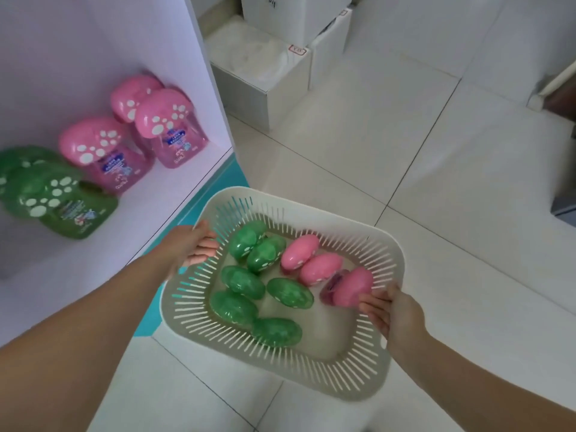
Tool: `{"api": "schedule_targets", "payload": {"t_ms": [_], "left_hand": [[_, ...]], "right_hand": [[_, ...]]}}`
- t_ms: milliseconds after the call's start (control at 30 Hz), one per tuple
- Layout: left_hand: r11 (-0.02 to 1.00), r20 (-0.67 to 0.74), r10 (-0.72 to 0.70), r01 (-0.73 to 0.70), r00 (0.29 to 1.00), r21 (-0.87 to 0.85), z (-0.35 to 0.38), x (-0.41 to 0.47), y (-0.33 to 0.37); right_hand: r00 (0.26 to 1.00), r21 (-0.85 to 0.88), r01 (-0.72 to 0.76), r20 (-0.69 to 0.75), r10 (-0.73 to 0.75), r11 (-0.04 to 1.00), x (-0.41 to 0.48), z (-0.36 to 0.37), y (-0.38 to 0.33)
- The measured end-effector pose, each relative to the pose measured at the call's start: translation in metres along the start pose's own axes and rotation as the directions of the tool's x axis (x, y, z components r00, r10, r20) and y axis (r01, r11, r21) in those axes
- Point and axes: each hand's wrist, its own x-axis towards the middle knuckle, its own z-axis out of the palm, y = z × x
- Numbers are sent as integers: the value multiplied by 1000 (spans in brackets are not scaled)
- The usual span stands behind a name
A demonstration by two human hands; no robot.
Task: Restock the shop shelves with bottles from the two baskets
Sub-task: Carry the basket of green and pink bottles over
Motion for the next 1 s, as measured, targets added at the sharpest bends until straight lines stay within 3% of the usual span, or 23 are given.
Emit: {"api": "schedule_targets", "payload": {"t_ms": [133,233,300,433,533,700,867,1000], "left_hand": [[993,-31,71,-67,997,102,0,-2,0],[840,-144,220,-112,965,530,-4,-16,0],[748,-173,270,-93,947,657,-8,-38,-3],[715,-131,296,-128,946,688,-14,-81,-15],[666,-71,301,-156,951,730,-20,-118,-17],[600,-48,380,-207,924,773,-25,-195,-1],[528,-89,470,-199,878,826,-35,-279,3],[557,-184,527,-174,830,812,-50,-356,7]], "right_hand": [[1000,-9,12,18,-12,1000,-3,2,0],[999,-11,14,33,-14,1000,-4,2,-1],[998,-11,27,53,-27,1000,-8,1,0],[995,-68,98,26,-96,993,-9,-7,2],[988,-253,140,-22,-151,957,-22,-17,3],[986,-350,161,18,-165,923,-55,-22,-10],[946,-349,280,260,-195,894,-147,-3,-41],[906,-334,277,403,-129,901,-202,27,-50]]}}
